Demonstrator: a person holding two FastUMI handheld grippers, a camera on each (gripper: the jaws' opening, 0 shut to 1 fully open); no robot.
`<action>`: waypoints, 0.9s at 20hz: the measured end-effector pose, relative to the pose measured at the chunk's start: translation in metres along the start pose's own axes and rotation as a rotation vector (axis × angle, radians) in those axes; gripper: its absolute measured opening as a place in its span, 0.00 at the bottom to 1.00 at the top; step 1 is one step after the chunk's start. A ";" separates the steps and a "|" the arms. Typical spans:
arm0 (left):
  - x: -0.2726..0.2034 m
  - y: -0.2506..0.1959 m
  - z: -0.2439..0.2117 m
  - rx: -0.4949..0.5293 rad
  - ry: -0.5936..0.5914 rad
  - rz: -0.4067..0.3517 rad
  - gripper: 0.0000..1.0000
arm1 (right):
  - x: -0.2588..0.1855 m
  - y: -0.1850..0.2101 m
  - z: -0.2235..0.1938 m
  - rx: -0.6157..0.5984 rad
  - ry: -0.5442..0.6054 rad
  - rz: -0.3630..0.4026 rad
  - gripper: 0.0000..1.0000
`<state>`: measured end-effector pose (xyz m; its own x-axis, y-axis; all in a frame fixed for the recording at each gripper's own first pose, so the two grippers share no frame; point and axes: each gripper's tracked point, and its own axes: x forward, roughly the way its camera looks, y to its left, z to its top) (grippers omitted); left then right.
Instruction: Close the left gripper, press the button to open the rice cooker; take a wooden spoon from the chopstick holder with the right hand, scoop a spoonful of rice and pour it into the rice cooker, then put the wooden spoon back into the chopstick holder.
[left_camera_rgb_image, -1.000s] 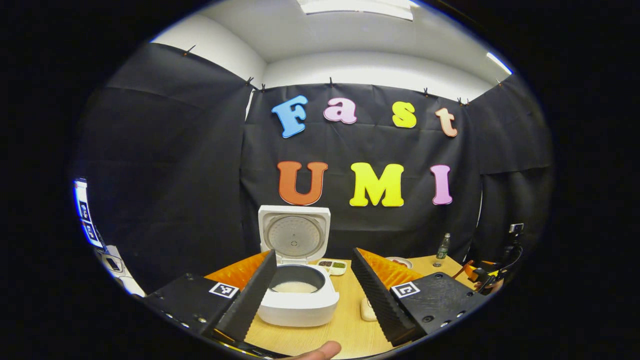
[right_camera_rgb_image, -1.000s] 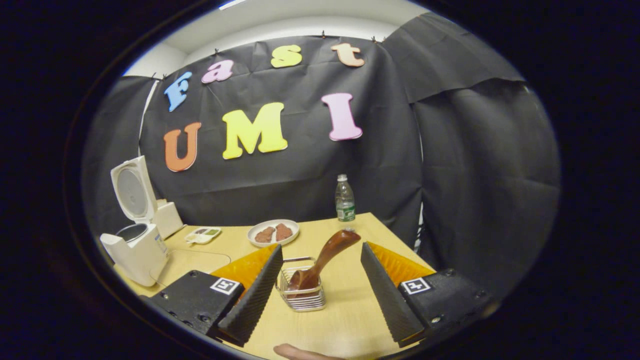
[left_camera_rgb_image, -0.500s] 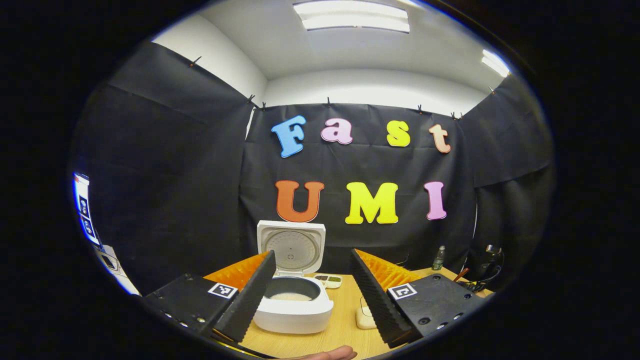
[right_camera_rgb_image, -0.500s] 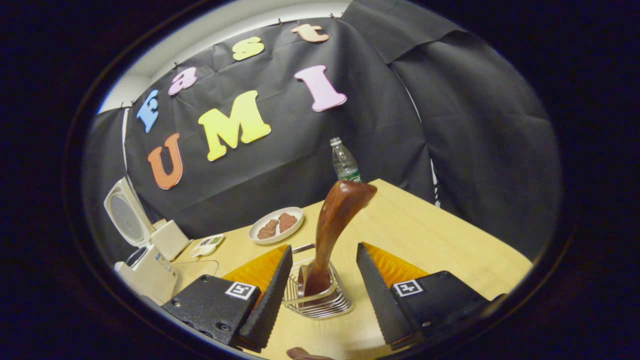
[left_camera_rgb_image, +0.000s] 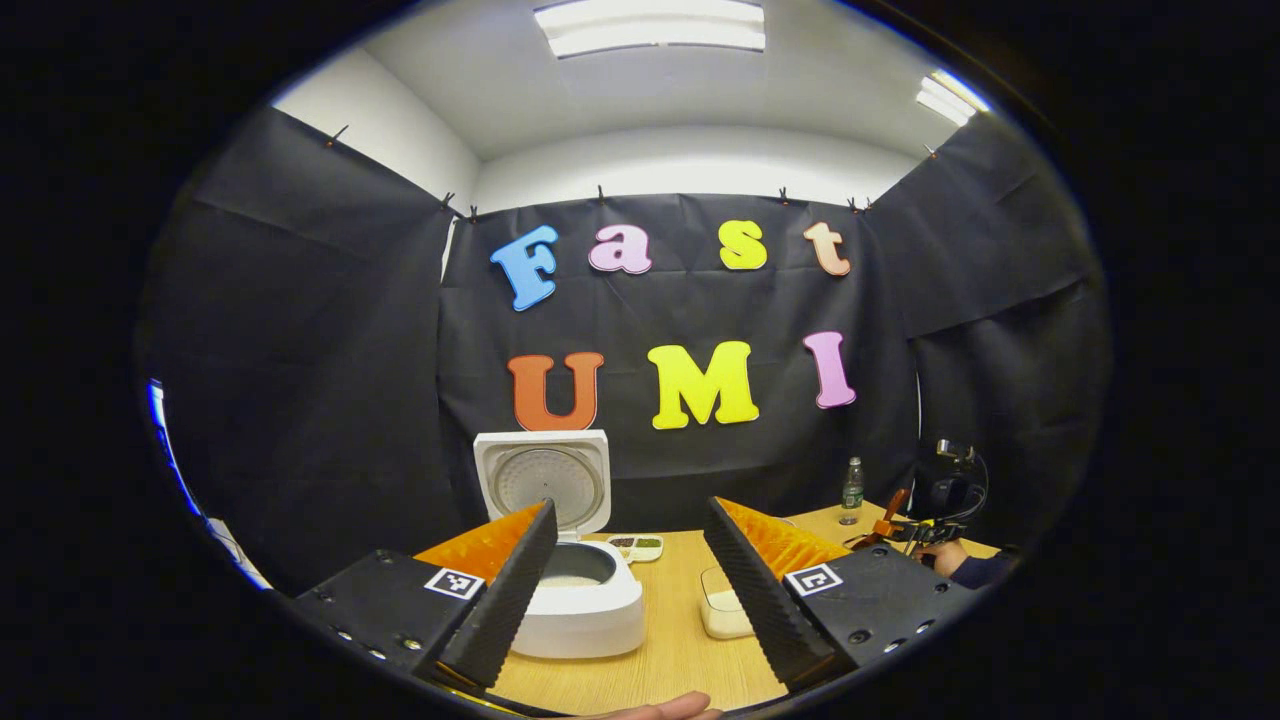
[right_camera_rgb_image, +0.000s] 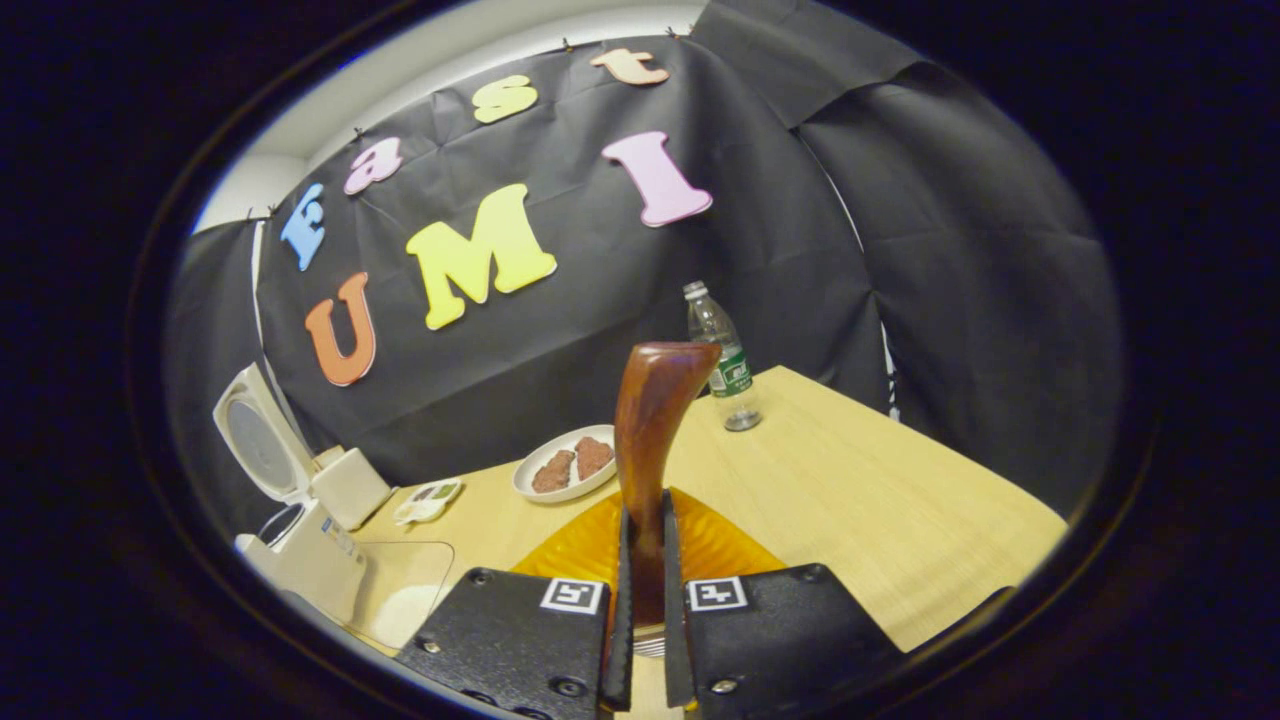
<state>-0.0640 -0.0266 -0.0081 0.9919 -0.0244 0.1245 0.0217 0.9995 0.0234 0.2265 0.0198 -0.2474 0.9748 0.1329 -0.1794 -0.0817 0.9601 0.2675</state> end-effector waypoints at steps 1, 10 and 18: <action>-0.003 0.002 0.002 0.006 -0.010 0.004 0.94 | -0.003 0.002 0.007 -0.018 -0.013 -0.005 0.17; -0.005 0.030 -0.003 0.009 -0.047 0.081 0.94 | -0.049 0.061 0.070 -0.173 -0.164 0.028 0.18; -0.005 0.048 -0.017 0.023 -0.002 0.115 0.94 | -0.066 0.135 0.061 -0.197 -0.171 0.134 0.18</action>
<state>-0.0656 0.0220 -0.0249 0.9874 0.0899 0.1300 -0.0949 0.9950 0.0321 0.1635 0.1260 -0.1414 0.9720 0.2348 0.0116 -0.2349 0.9682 0.0859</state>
